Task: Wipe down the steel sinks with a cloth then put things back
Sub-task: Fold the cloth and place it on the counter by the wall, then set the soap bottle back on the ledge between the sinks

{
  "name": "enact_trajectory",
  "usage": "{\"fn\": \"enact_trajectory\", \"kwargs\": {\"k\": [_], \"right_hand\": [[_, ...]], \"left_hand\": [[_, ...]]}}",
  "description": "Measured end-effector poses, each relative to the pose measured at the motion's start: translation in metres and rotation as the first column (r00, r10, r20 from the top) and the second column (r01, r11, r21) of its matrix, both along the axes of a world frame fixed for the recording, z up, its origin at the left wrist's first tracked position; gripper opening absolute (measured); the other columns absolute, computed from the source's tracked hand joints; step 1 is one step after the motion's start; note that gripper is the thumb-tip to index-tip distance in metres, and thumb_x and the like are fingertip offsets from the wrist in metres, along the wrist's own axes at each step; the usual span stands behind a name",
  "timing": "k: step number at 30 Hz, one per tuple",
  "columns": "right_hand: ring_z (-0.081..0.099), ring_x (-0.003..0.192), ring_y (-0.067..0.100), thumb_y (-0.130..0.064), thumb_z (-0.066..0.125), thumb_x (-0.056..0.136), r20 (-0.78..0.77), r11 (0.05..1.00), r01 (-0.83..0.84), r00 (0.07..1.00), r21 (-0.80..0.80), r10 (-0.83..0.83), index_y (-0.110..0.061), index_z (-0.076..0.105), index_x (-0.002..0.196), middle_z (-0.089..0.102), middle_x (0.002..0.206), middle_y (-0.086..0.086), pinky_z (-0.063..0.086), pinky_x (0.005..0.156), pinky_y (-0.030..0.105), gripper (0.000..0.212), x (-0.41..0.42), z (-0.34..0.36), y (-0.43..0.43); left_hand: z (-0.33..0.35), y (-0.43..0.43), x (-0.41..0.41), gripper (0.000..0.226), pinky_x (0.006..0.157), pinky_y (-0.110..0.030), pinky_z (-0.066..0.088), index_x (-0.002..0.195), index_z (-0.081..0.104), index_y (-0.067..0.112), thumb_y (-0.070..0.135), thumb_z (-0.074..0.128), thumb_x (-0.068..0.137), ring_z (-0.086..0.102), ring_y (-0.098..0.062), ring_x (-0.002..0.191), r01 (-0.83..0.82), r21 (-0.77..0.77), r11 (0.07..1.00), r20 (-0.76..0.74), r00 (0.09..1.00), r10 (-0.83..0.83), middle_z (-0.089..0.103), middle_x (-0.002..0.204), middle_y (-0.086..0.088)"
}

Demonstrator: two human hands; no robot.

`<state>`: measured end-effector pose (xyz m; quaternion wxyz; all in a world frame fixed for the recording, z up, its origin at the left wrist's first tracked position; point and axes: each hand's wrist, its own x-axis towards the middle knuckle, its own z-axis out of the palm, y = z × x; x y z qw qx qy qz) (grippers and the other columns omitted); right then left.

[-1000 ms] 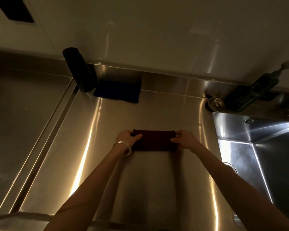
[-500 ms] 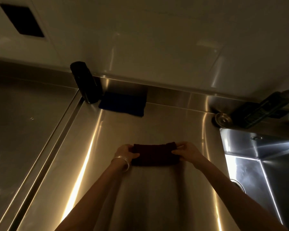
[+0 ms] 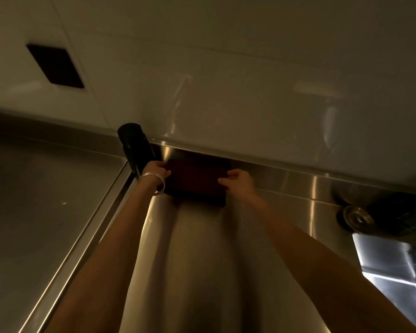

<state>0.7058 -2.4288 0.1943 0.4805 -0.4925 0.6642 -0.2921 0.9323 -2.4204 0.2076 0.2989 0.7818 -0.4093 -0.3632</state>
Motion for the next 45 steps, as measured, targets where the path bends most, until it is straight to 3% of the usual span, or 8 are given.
{"fn": "enact_trajectory", "kwargs": {"k": [10,16,20,26,30,32,36,45], "right_hand": [[0.067,0.094,0.029,-0.029,0.071,0.084,-0.317,0.992,-0.104,0.941,0.072,0.122,-0.002,0.060,0.110,0.066,0.106,0.015,0.053,0.087,0.042,0.040,0.005,-0.032,-0.019],[0.064,0.096,0.030,-0.015,0.069,0.085,-0.192,0.994,-0.081,0.979,-0.075,0.065,0.003,0.058,0.114,0.066,0.105,0.021,0.050,0.088,0.039,0.035,-0.028,-0.018,0.023],[0.060,0.108,0.032,-0.010,0.065,0.086,-0.465,0.980,-0.162,0.881,-0.118,0.089,0.002,0.060,0.116,0.063,0.118,0.018,0.041,0.090,0.031,0.033,-0.103,-0.006,0.073],[0.060,0.104,0.034,-0.023,0.067,0.085,-0.846,0.966,-0.175,0.529,-0.190,-0.071,-0.010,0.062,0.116,0.060,0.119,0.014,0.046,0.084,0.040,0.034,-0.261,0.033,0.152],[0.054,0.113,0.033,-0.033,0.063,0.088,-0.922,0.993,0.020,0.370,-0.119,-0.118,-0.009,0.058,0.118,0.058,0.121,0.015,0.044,0.090,0.040,0.039,-0.354,0.066,0.180],[0.053,0.114,0.034,-0.032,0.064,0.087,-0.910,0.987,0.069,0.382,-0.144,-0.159,-0.008,0.059,0.119,0.058,0.121,0.017,0.043,0.091,0.040,0.040,-0.389,0.081,0.183],[0.056,0.111,0.033,-0.030,0.061,0.089,-0.889,0.991,0.061,0.437,-0.120,-0.135,-0.009,0.058,0.122,0.059,0.121,0.015,0.047,0.093,0.043,0.040,-0.436,0.103,0.157],[0.059,0.106,0.033,-0.033,0.073,0.080,-0.659,0.975,-0.044,0.743,-0.218,-0.114,-0.003,0.054,0.119,0.061,0.117,0.017,0.049,0.091,0.043,0.053,-0.472,0.111,0.060]], "left_hand": [[-0.045,-0.011,-0.002,0.035,0.098,-0.043,0.044,0.123,0.057,-0.001,0.009,0.056,0.089,0.054,-0.039,0.114,0.015,0.140,0.990,0.227,0.973,-0.046,0.057,0.124,-0.024],[-0.025,0.032,-0.018,0.050,0.098,-0.046,0.040,0.137,0.043,0.009,0.017,0.058,0.090,0.047,-0.042,0.117,0.148,0.050,0.988,0.454,0.878,-0.154,0.039,0.136,-0.024],[-0.012,0.076,-0.063,0.052,0.095,-0.042,0.039,0.136,0.046,0.012,0.013,0.058,0.085,0.042,-0.037,0.116,0.452,-0.025,0.892,0.631,0.699,-0.337,0.043,0.133,-0.017],[-0.007,0.107,-0.169,0.040,0.094,-0.032,0.039,0.134,0.042,0.024,0.025,0.038,0.095,0.040,-0.022,0.120,0.864,0.188,0.466,0.724,0.199,-0.661,0.041,0.135,-0.001],[-0.009,0.124,-0.237,0.043,0.098,-0.028,0.035,0.135,0.043,0.018,0.027,0.046,0.093,0.043,-0.022,0.124,0.902,0.218,0.372,0.731,0.102,-0.675,0.046,0.135,-0.006],[-0.010,0.131,-0.269,0.045,0.095,-0.024,0.040,0.128,0.053,0.015,0.031,0.059,0.086,0.052,-0.022,0.115,0.922,0.163,0.350,0.765,0.106,-0.635,0.054,0.127,-0.009],[-0.027,0.140,-0.328,0.047,0.110,-0.033,0.023,0.144,0.026,0.017,0.026,0.032,0.099,0.029,-0.021,0.134,0.923,0.241,0.301,0.652,0.075,-0.754,0.030,0.147,-0.006],[-0.037,0.150,-0.409,0.046,0.107,-0.031,0.023,0.144,0.027,0.026,0.031,0.030,0.099,0.029,-0.015,0.134,0.875,0.205,0.438,0.629,0.224,-0.744,0.030,0.148,0.003]]}}
